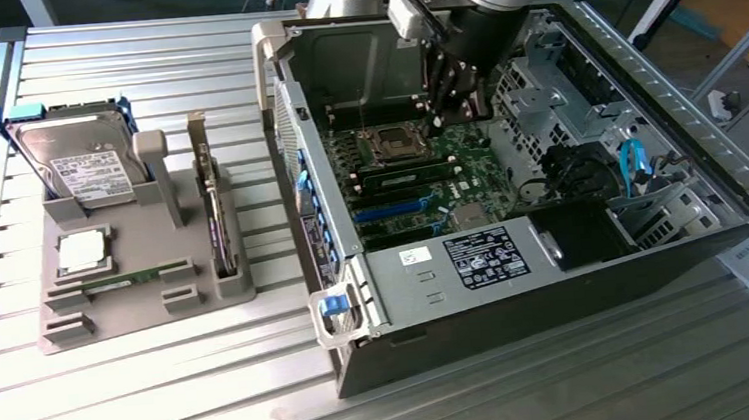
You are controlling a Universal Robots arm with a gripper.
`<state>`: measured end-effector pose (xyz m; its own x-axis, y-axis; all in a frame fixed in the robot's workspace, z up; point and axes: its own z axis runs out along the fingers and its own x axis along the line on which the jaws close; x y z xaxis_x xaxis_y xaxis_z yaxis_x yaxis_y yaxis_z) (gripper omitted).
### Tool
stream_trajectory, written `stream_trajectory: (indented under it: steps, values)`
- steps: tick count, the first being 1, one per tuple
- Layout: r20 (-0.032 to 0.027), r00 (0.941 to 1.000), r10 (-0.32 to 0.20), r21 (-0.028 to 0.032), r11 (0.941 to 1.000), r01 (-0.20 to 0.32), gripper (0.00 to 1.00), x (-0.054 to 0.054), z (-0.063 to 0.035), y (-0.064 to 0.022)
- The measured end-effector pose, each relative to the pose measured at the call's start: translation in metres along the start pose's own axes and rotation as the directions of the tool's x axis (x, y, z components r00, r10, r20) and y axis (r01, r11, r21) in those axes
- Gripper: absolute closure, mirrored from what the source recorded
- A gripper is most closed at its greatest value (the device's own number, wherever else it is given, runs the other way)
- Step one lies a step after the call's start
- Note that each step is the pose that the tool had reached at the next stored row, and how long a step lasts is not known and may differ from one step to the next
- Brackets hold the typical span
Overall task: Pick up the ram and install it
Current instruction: 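Insert the ram into the slot, then press down the ram until it locks into place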
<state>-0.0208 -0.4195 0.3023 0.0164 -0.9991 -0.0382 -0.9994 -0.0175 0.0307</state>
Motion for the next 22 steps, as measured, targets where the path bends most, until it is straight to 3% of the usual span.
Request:
stream_trajectory:
  steps: [3,5,8,16,22]
  values:
    - [0.0,1.0,0.0,0.0,1.0,0.0,0.9,0.0,0.0,-0.0146]
    - [0.0001,1.0,0.0,-0.0001,1.0,0.0,0.9,0.001,-0.0002,-0.0335]
    - [0.0,1.0,0.0,-0.0003,1.0,0.0,0.9,0.001,-0.0006,-0.0499]
    - [0.0001,1.0,0.0,-0.0002,1.0,0.0,0.9,0.001,-0.0006,-0.0533]
    - [0.0,1.0,0.0,-0.0008,1.0,0.0,0.9,-0.004,0.0188,-0.054]
